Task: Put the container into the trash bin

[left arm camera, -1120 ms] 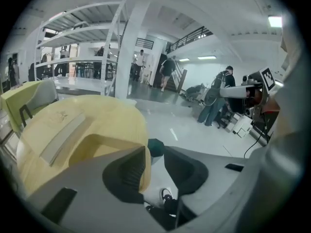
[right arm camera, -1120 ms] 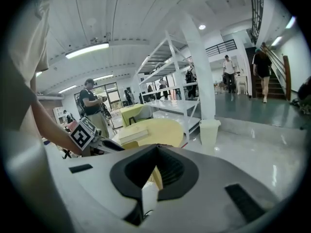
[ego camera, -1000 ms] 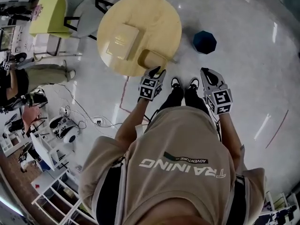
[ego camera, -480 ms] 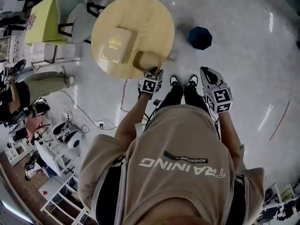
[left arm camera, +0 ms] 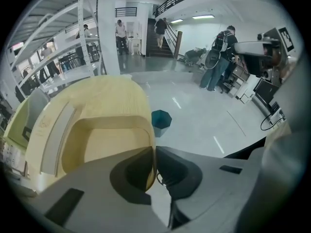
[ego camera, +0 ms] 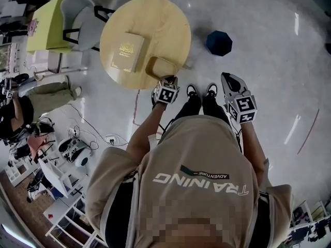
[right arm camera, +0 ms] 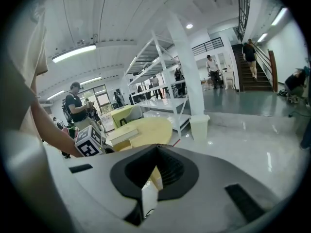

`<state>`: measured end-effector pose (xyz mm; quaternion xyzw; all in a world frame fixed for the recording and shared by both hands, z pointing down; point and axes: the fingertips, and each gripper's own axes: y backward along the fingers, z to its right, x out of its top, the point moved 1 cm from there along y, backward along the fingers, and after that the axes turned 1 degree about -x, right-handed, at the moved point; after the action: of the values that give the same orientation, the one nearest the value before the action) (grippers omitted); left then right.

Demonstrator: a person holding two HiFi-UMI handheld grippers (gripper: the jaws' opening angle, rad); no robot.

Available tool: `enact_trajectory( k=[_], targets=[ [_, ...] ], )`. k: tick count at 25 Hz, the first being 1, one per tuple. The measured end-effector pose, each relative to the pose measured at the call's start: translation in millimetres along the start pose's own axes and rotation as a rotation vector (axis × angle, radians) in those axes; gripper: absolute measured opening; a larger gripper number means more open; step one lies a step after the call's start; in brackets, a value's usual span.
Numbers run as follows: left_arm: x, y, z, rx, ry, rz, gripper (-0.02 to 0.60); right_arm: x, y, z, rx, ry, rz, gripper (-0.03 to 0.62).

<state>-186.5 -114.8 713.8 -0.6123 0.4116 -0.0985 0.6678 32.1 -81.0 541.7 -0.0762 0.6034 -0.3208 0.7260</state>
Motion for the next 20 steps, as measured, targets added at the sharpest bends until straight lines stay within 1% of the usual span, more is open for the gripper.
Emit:
enact_trajectory(
  k=[2, 7, 12, 16, 20],
  targets=[
    [6.8, 8.8, -2.4, 0.007, 0.002, 0.032, 0.023, 0.1, -0.2, -2.9, 0.000, 0.000, 0.000, -0.003],
    [32.8, 42.2, -6.7, -0.004, 0.049, 0.149, 0.021, 4.4, -1.8, -16.3, 0.011, 0.015, 0.003, -0.003],
    [52.8, 77.5, -12.5, -0.032, 0.117, 0.256, 0.021, 16.3, -5.9, -33.8, 0.012, 0.052, 0.021, -0.003],
    [60.6, 90.3, -18.3, -0.044, 0.091, 0.287, 0.021, 29.3, -4.2, -43.4, -0.016, 0.075, 0.043, -0.003],
    [70.7, 91.6, -16.2, -0.097, 0.049, 0.300, 0.021, 30.4, 6.9, -45.8, -0.077, 0.058, 0.054, -0.003]
  ],
)
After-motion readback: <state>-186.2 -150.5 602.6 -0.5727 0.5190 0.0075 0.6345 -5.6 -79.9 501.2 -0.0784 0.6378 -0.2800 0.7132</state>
